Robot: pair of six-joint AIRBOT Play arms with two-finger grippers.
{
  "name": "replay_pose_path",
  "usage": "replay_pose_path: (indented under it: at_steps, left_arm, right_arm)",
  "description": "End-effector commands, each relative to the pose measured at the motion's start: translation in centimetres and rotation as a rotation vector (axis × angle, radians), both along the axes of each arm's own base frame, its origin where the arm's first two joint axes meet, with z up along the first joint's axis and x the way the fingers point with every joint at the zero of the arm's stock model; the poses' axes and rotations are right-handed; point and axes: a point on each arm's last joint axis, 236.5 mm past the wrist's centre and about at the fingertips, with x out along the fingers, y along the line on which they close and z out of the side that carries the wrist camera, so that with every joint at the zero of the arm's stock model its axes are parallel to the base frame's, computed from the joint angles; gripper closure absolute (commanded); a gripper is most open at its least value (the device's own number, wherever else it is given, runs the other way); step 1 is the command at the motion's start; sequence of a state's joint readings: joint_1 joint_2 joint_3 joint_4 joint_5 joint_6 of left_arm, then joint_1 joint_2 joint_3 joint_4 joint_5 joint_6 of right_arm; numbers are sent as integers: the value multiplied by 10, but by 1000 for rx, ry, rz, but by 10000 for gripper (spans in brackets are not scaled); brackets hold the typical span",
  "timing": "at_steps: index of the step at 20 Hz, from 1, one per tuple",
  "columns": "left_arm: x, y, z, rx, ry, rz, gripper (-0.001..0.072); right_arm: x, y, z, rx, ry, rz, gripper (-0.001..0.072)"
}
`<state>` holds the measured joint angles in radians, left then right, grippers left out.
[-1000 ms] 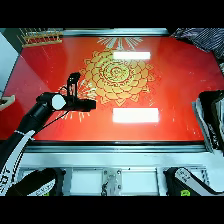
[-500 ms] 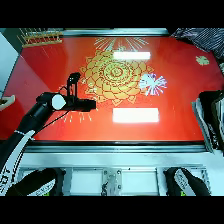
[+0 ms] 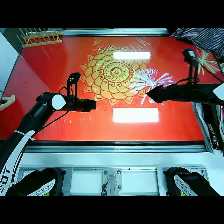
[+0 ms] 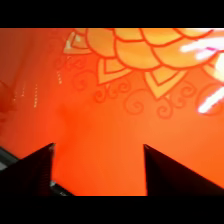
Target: Fold the clothes and pants, and hang the long-sleeved shirts on hangers.
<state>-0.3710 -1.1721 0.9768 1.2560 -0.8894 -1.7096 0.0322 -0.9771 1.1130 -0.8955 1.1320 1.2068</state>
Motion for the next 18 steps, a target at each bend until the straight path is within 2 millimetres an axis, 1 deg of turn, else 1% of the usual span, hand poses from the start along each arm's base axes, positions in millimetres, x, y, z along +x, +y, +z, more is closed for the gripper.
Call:
replay_pose_path:
  at_steps: [1,2,3,18]
  left_arm:
    - [0,0,0,0,0,1,702]
    - [0,0,0,0,0,1,702]
    - [0,0,0,0,0,1,702]
    - [0,0,0,0,0,1,702]
  right_arm:
    - [-9,29,-9,22,30,81,492]
    - [-9,29,-9,21,31,80,701]
    - [-9,29,-9,21,31,80,690]
    - [-9,29,-9,21,31,80,690]
